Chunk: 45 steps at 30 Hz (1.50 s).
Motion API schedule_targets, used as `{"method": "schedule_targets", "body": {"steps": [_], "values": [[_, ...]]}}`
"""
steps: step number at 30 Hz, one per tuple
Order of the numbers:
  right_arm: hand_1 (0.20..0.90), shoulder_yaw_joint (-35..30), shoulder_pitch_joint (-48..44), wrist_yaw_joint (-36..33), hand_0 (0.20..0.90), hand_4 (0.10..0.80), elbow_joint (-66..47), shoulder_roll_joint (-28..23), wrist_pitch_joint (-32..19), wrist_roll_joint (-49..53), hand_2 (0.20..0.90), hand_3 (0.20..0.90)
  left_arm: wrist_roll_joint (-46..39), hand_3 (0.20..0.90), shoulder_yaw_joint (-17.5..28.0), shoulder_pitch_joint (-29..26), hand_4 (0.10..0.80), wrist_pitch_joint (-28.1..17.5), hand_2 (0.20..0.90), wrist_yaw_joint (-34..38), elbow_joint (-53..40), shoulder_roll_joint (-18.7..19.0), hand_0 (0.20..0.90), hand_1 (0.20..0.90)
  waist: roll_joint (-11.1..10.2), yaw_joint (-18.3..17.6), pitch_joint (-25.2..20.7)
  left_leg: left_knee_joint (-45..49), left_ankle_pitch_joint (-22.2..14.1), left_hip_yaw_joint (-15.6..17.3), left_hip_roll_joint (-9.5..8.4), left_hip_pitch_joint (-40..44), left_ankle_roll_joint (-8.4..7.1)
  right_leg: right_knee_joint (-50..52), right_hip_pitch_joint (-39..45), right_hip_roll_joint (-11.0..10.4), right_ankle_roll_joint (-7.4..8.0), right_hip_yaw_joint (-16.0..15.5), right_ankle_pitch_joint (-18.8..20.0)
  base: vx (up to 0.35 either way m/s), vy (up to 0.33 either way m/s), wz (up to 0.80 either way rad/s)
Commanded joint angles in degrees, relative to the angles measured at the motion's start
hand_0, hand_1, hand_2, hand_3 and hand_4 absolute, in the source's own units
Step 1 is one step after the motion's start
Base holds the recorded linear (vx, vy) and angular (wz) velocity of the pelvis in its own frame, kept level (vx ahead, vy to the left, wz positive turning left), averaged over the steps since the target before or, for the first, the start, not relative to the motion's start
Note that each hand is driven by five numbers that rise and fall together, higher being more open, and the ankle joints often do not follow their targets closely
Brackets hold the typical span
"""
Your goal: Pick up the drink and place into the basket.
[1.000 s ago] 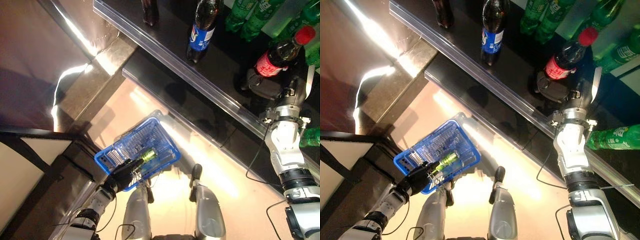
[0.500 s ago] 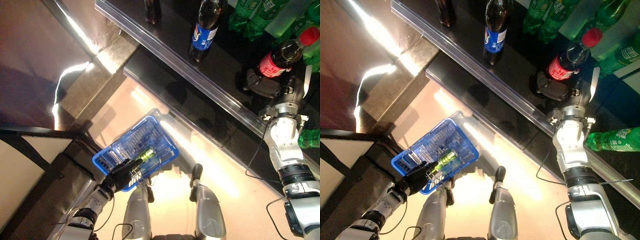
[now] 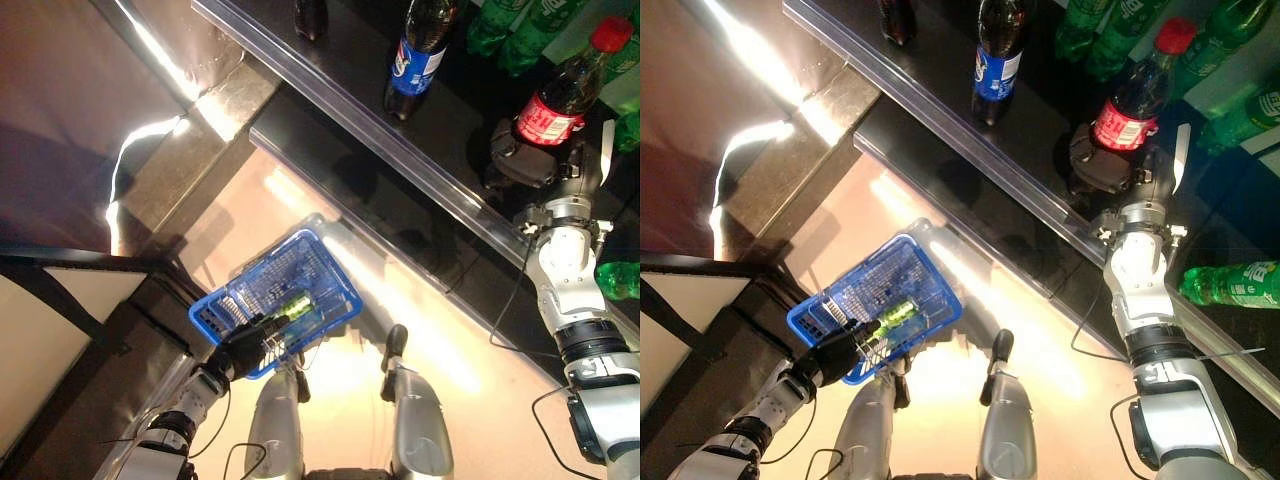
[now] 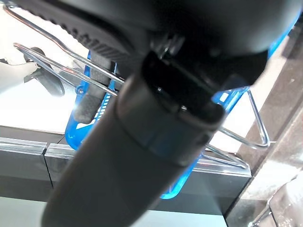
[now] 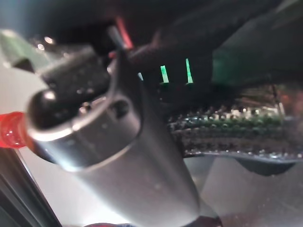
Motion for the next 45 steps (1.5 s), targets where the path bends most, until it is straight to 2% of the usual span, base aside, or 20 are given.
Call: {"method": "schedule_targets", "body": {"steps": [1,14,19,20,24,30,38,45], "values": [[0.300,-0.5,-7.0,-1.2,0.300,0.100,-3.0,-5.7,-4.4,-0.2,0.300,0.200,-0.8,0.200,-2.6,3.6,0.100,0.8,0.300,-6.8,-1.7,1.6,0.300,0.300,-1.2,0.4,-2.4,9.2,-9.7,2.4,-2.10,-0.5,1.70,3.7,-2.8,0.6,0.98,1.4,-2.9,0.000,0.000,0.00],[0.300,-0.3,-6.4,-1.0,0.300,0.100,-6.9,-5.2,-5.4,-3.1,0.300,0.200,-1.3,0.200,-2.6,4.0,0.100,-0.2,0.300,-5.9,-2.7,1.2,0.300,0.300,-1.2,0.1,-2.7,7.7,-9.7,2.3,-2.56,0.9,1.79,3.3,-2.3,0.8,1.04,1.4,-2.9,0.003,0.001,0.00],[0.300,-1.4,-2.3,0.0,0.300,0.100,-14.0,-4.3,-4.0,-5.4,0.300,0.200,-0.7,0.200,-1.4,6.5,0.100,-1.5,0.300,-5.6,-3.7,0.8,0.300,0.300,-1.7,-0.2,-4.5,3.7,-8.4,2.3,-3.20,4.4,1.60,-0.7,1.0,1.2,1.61,1.4,-1.2,0.078,0.014,0.00],[0.300,-2.1,-0.8,0.6,0.300,0.100,-15.8,-3.6,-3.9,-6.3,0.300,0.200,-0.5,0.200,-1.0,7.3,0.100,-1.9,0.300,-5.2,-4.3,0.5,0.300,0.300,-1.9,-0.3,-5.0,1.9,-6.5,2.9,-3.43,5.0,1.92,-2.7,1.8,1.3,1.31,1.1,0.6,0.043,0.010,0.03],[0.300,-3.8,3.4,2.1,0.300,0.100,-20.5,-2.0,-3.4,-8.1,0.300,0.200,0.4,0.200,-0.1,9.7,0.100,-2.7,0.300,-4.9,-5.8,-0.6,0.300,0.300,-2.2,-0.2,-6.8,-2.2,-4.9,2.7,-3.88,8.1,1.50,-6.2,5.0,1.6,2.03,1.1,2.0,0.082,0.005,0.03],[0.300,-5.5,10.5,6.7,0.300,0.100,-27.0,0.3,-2.1,-9.7,0.300,0.200,2.5,0.200,2.0,13.3,0.100,-2.8,0.300,-4.3,-5.9,-2.4,0.300,0.300,-3.0,0.2,-11.8,-8.3,-1.9,3.5,-3.97,13.5,0.09,-11.7,11.4,2.1,2.92,-0.7,4.2,0.100,0.009,0.06],[0.300,-5.8,15.2,11.3,0.300,0.100,-30.2,0.4,-1.3,-8.1,0.300,0.200,3.2,0.200,3.8,15.1,0.100,-2.9,0.300,-4.7,-4.0,-3.2,0.300,0.300,-3.4,1.0,-17.9,-12.1,-0.8,4.1,-3.21,18.4,-1.14,-15.0,17.5,2.2,3.02,-3.3,4.6,0.072,0.014,0.09],[0.300,-6.3,17.7,14.6,0.300,0.100,-32.5,0.3,-0.5,-6.2,0.300,0.200,2.7,0.200,4.8,15.2,0.100,-2.9,0.300,-6.0,-5.0,-3.4,0.300,0.300,-3.4,2.3,-21.8,-12.1,-2.0,2.9,-3.46,21.1,-1.15,-15.5,21.6,2.3,2.63,-5.5,3.6,0.026,0.006,0.08]]}}
